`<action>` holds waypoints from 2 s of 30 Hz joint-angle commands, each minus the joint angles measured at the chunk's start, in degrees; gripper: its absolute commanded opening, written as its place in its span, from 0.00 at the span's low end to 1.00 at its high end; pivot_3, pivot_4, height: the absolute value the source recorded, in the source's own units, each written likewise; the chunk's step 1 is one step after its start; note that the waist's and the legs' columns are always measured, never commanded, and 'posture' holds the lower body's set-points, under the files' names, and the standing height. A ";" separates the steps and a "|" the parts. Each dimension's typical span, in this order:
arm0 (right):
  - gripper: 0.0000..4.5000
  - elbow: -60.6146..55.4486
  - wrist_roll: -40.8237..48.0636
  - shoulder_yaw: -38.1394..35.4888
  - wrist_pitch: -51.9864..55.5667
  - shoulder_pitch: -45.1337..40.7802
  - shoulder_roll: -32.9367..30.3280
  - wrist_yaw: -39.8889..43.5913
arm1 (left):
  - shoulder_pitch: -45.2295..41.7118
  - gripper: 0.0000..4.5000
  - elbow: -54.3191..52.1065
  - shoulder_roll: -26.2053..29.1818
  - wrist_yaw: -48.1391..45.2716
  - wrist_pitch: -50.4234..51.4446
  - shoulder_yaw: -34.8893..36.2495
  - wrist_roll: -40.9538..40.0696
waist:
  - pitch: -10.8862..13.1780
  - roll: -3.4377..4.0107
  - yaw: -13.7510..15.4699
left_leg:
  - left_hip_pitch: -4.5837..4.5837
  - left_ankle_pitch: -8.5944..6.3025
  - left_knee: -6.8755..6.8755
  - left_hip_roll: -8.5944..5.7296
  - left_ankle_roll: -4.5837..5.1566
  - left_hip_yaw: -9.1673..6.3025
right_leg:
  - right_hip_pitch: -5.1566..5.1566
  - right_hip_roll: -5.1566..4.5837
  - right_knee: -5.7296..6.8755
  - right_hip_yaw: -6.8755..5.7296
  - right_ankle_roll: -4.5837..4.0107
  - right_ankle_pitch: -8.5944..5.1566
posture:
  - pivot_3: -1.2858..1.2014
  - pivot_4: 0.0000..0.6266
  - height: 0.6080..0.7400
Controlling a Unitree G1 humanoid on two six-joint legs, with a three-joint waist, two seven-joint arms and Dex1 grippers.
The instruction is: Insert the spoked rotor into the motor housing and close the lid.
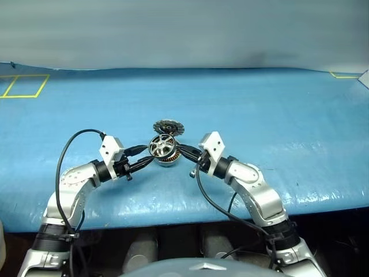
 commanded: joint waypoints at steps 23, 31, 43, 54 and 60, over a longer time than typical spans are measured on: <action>0.04 11.25 -9.50 7.26 2.21 -13.71 4.31 -0.29 | 1.48 0.51 1.17 -1.29 -0.38 -3.46 0.81 -0.29 | 0.00 0.00 -0.15 | 0.00 0.00 -0.02 0.00 0.00 -0.01 | -0.03 0.00 0.00 -0.02 0.02 0.08 | 0.52 0.24 1.00; 0.26 13.47 -10.83 6.56 1.87 -15.14 6.22 -2.33 | 1.56 0.51 0.99 -1.55 -0.25 -3.17 0.77 -0.27 | 0.00 0.01 -0.19 | 0.00 0.00 -0.03 0.00 0.00 -0.01 | -0.04 0.01 0.00 -0.02 0.01 0.07 | 0.52 0.24 1.00; 0.26 13.65 -11.60 7.84 2.49 -14.67 6.33 -1.27 | 1.54 0.51 1.28 -1.75 0.20 -3.48 0.83 0.35 | 0.00 0.01 -0.36 | 0.00 0.00 -0.05 0.00 0.00 -0.01 | -0.05 0.01 0.00 -0.02 0.02 0.07 | 0.52 0.24 1.00; 0.26 15.17 -12.27 7.48 4.99 -14.18 6.48 -1.71 | 1.51 0.51 1.46 -1.70 0.40 -3.51 0.87 0.62 | 0.00 0.01 -0.49 | 0.00 0.00 -0.05 0.00 0.00 -0.01 | -0.05 0.01 0.01 -0.02 0.02 0.06 | 0.52 0.24 1.00; 0.12 14.70 -11.83 7.25 5.08 -13.81 6.42 -1.38 | 1.68 0.51 1.25 -1.66 0.60 -3.45 0.92 0.66 | 0.00 0.02 -0.54 | 0.00 0.00 -0.05 0.00 0.00 -0.01 | -0.05 0.01 0.01 -0.02 0.02 0.06 | 0.52 0.24 1.00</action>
